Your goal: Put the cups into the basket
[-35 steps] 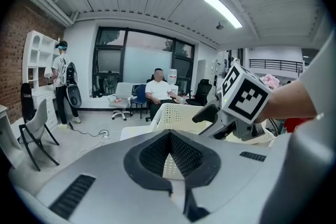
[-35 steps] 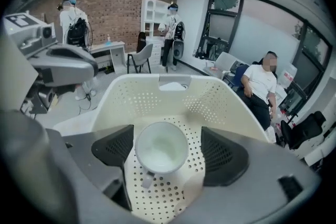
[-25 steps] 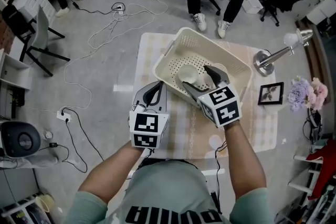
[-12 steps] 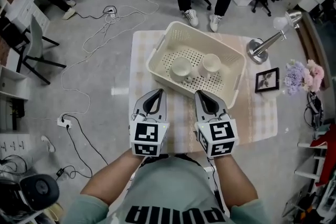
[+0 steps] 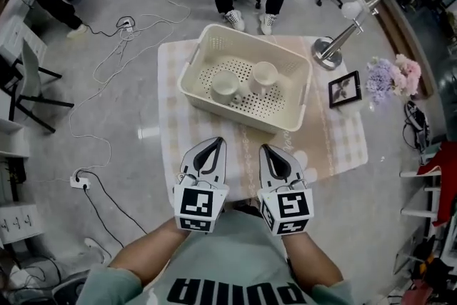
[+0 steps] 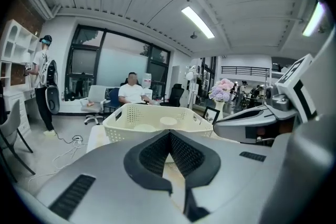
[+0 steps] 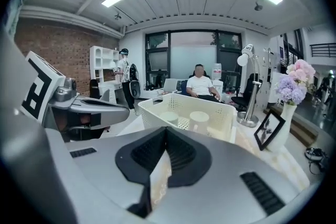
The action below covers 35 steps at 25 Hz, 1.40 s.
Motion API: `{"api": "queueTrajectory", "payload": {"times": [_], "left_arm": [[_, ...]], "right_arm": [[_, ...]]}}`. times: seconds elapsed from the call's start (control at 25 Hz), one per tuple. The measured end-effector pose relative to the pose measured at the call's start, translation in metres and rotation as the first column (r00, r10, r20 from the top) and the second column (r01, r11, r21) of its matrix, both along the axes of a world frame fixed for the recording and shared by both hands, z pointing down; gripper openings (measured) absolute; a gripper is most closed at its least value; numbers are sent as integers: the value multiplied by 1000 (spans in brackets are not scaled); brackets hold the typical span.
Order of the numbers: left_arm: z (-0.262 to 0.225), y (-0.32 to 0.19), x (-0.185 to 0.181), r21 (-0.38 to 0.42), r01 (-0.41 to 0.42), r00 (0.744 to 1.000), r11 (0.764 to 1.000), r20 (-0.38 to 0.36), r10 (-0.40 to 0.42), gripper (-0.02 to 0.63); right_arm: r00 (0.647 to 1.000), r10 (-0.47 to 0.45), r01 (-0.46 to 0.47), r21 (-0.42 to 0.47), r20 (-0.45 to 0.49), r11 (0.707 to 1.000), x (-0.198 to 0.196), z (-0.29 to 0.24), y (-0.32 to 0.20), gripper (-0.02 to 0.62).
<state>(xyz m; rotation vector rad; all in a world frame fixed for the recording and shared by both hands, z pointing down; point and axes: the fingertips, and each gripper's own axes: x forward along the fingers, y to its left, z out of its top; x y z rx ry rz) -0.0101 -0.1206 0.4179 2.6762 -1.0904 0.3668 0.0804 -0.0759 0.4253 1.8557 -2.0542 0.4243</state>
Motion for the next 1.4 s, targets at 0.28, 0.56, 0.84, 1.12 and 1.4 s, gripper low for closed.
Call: {"api": "queueTrajectory", "payload": {"times": [0.28,0.56,0.84,1.12,1.4], "left_arm": [[-6,30,5,10,-8,1000,1000,-1,8,6],[-14,63,10,-8,73,997,997,-30,-73,6],[-17,115,15,15,168,986,986,16,-168,6],[-22,158,7,41,254,966,966,43,-255,6],[-26,184,7,60,235,970,970,47,-238,6]], "right_arm": [[1000,29,-29,38,12,999,10,-12,34,14],[999,-32,31,51,19,998,16,-15,65,14],[993,-101,97,64,58,993,31,-17,108,14],[982,-162,154,81,100,985,38,-14,144,14],[981,-181,175,81,74,981,31,-22,166,14]]}}
